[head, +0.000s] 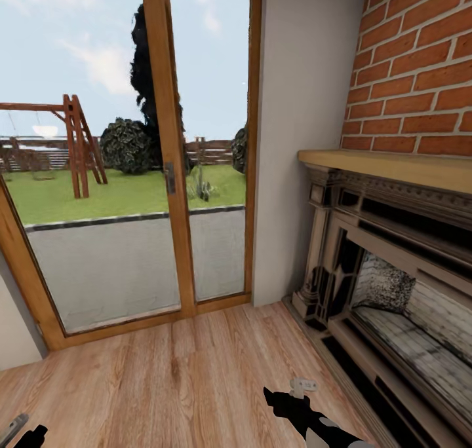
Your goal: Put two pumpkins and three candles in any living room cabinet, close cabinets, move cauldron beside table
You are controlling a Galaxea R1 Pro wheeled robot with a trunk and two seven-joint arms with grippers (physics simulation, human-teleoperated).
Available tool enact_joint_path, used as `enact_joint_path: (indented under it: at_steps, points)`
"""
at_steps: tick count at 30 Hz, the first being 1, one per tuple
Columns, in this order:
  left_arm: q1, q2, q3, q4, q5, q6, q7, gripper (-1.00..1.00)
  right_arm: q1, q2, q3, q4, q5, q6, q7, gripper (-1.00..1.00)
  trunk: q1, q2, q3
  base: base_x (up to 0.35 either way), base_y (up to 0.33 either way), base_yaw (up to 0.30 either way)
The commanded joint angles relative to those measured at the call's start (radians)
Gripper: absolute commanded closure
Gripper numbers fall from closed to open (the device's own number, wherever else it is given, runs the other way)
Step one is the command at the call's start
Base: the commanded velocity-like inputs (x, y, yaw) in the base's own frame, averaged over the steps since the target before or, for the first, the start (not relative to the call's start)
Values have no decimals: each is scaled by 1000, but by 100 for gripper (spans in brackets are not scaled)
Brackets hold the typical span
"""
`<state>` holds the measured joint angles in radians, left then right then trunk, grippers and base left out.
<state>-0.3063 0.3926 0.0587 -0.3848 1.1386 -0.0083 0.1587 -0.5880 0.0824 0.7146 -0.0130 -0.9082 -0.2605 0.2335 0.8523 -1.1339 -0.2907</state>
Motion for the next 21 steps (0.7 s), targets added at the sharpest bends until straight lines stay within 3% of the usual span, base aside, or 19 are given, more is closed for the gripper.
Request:
enact_joint_path:
  at_steps: [1, 12, 21]
  points:
    - [0, 0, -1, -2, 11, 0, 4, -100, -1, 0, 6, 2, -11, -3, 6, -100, 4, -8, -4, 0, 0, 0]
    - [0, 1, -2, -1, 12, 2, 3, -100, -1, 0, 8, 3, -10, -2, 6, -100, 46, -85, -39, 0, 0, 0]
    - [0, 1, -2, -2, 11, 2, 2, -100, -1, 0, 39, -7, -11, -5, 6, -100, 81, -148, -67, 0, 0, 0]
